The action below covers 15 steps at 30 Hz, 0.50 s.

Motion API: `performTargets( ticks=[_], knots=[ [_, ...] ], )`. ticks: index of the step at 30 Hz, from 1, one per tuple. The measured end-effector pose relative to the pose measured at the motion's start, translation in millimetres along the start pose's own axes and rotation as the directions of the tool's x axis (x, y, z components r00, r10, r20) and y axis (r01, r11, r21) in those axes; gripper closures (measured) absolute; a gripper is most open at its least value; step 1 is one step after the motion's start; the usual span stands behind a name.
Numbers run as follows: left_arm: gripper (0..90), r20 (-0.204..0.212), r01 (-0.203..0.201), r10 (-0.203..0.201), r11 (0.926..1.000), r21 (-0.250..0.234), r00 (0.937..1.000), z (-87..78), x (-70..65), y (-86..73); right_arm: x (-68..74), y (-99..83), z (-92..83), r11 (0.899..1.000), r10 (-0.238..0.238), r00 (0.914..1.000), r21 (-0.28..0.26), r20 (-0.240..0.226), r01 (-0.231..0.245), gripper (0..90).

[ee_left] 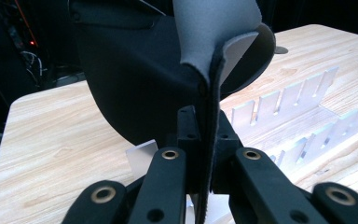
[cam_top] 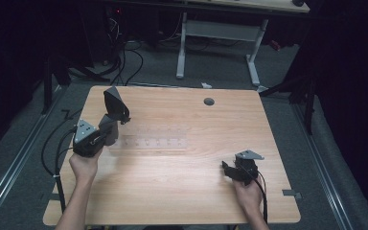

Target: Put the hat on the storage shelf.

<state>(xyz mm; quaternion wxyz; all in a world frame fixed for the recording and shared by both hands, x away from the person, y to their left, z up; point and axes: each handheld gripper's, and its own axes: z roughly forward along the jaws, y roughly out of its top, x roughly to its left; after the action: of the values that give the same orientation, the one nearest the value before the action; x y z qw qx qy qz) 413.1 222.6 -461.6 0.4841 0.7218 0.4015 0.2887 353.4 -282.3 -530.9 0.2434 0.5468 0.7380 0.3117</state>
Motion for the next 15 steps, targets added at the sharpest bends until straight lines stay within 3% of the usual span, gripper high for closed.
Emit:
performTargets(
  ticks=[15],
  knots=[
    [84.5,0.022,0.043,-0.044,0.9988,0.025,0.9988,-3.4,1.2,-9.5,0.1,-0.1,0.0,1.000,-0.001,1.0000,0.000,0.000,0.001,36.8]
  ],
)
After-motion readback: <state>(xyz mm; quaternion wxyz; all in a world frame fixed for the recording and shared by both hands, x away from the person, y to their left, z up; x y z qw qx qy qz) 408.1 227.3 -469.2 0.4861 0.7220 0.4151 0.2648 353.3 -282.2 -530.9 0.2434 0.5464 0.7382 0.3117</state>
